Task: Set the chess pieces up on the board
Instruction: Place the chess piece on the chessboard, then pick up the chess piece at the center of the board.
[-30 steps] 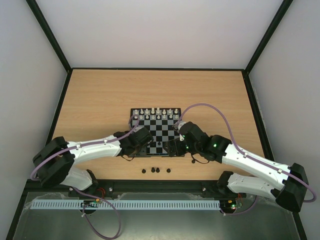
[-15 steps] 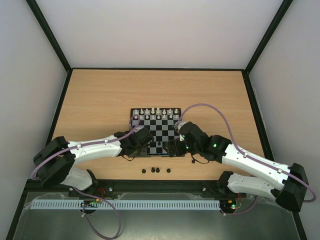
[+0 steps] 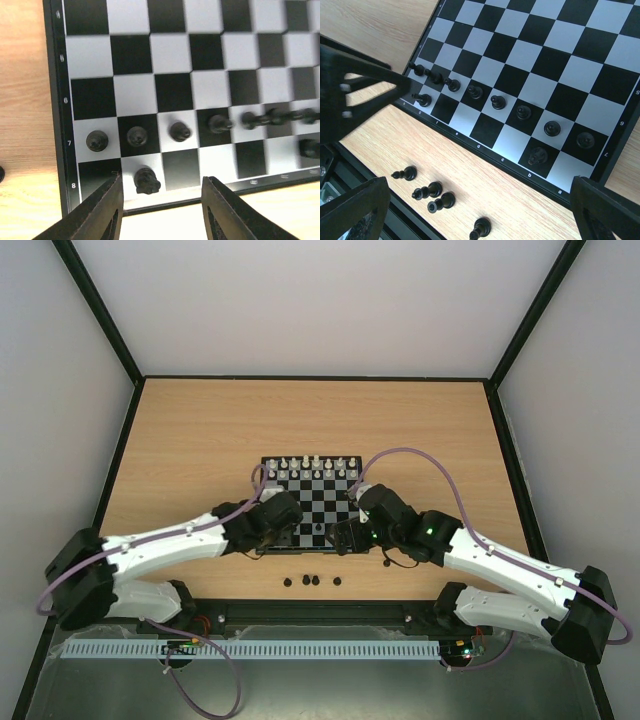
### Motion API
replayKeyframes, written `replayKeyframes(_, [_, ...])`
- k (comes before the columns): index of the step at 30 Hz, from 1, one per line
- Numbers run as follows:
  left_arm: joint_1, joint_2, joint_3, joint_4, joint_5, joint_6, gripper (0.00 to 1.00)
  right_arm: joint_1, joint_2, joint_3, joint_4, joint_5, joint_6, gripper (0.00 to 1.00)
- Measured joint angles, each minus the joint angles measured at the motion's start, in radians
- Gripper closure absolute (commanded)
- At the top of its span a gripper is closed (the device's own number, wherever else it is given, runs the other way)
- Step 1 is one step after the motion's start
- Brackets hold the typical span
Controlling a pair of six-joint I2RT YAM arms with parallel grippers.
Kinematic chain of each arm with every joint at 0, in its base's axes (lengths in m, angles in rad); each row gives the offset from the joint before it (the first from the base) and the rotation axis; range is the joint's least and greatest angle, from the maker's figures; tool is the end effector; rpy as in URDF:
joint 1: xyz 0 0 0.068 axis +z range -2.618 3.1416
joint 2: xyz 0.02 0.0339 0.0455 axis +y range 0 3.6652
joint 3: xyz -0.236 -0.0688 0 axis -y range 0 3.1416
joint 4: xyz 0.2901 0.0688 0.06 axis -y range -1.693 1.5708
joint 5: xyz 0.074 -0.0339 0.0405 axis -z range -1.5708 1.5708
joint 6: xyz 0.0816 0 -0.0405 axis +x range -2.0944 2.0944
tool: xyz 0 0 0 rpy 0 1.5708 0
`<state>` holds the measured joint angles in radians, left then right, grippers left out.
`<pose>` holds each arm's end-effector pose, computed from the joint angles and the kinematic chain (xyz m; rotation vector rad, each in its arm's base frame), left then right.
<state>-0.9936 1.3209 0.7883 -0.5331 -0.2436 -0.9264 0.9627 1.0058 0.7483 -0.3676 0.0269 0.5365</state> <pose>0.1890 -0.2542 0.1125 0.0053 2.6336 -0.3717 0.1821 0.2578 0.2059 -0.4741 2.2664 0.7842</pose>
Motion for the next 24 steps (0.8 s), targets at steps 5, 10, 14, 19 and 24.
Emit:
replayKeyframes(5, [-0.023,-0.185,0.01,-0.03,-0.032,0.002,0.47,0.0,0.011,0.0,0.0,0.002,-0.001,0.01])
replayKeyframes(10, [-0.041,-0.384,-0.023,-0.049,-0.054,0.001,0.28,0.0,0.053,0.0,-0.001,0.008,0.001,0.01])
replayKeyframes(14, [-0.057,-0.5,-0.1,-0.056,-0.055,0.001,0.18,0.0,0.066,0.0,-0.001,0.008,0.014,0.01])
replayKeyframes(19, [-0.066,-0.574,-0.18,-0.058,-0.037,-0.006,0.01,0.0,0.067,-0.003,0.0,-0.01,0.037,0.01])
replayKeyframes(24, [-0.089,-0.604,-0.214,-0.041,0.002,0.004,0.01,0.0,0.069,-0.009,-0.005,-0.034,0.045,0.01])
